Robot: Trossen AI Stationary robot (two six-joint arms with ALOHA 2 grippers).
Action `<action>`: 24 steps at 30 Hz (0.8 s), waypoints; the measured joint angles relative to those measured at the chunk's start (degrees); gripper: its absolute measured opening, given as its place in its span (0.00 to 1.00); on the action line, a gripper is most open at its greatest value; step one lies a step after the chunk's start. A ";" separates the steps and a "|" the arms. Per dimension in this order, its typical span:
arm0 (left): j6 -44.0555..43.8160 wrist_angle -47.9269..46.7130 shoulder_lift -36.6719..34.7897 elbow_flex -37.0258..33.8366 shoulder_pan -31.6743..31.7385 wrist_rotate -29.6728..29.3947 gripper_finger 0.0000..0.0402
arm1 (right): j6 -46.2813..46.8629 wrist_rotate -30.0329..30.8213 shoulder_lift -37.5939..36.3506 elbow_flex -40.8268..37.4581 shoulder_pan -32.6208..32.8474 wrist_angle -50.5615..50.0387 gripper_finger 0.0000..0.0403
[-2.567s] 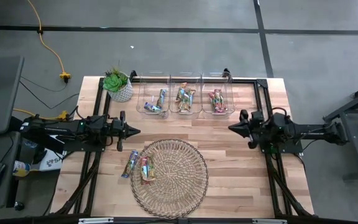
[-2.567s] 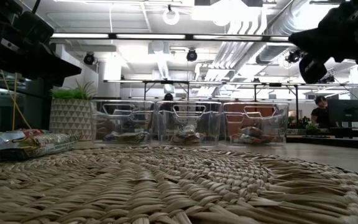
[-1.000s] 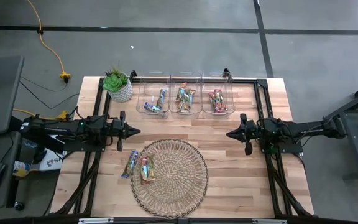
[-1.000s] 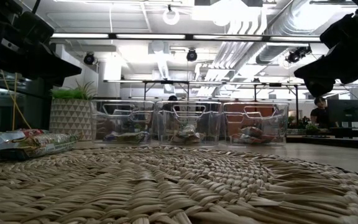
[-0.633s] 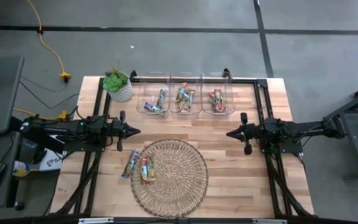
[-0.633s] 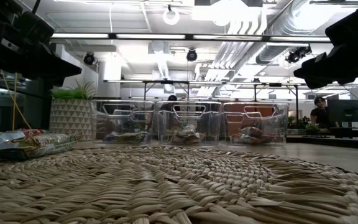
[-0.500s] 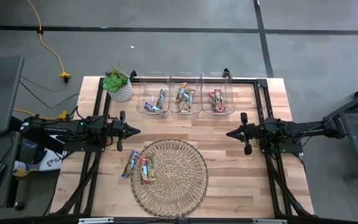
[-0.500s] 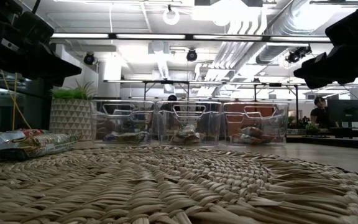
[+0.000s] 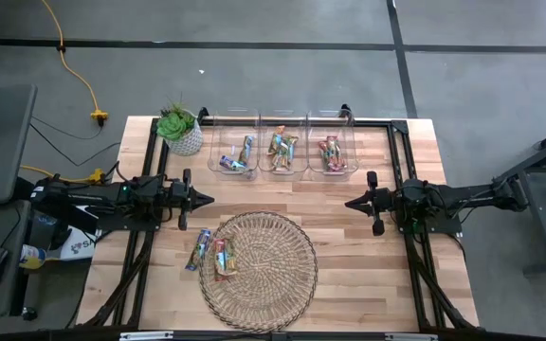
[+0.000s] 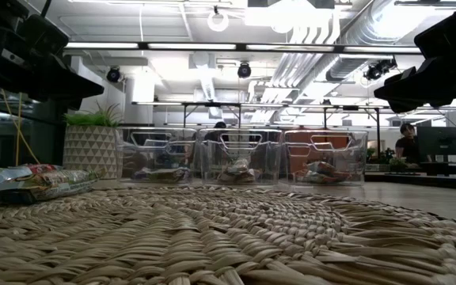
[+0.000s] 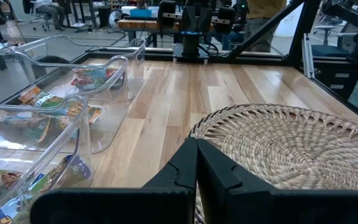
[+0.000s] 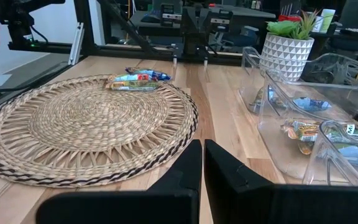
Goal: Pick and place Granola Bars by type
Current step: Put the blue granola bar into the left transparent bin
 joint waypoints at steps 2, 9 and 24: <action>0.00 0.06 0.00 0.00 0.01 0.00 0.00 | 0.00 0.00 0.00 0.00 0.00 0.02 0.00; 0.01 0.08 0.01 0.00 0.00 0.01 0.00 | 0.02 -0.02 0.00 0.02 0.00 0.04 0.00; -18.13 -0.47 -0.03 6.27 0.02 -1.10 0.00 | 0.04 -0.07 0.00 0.00 0.00 0.09 0.00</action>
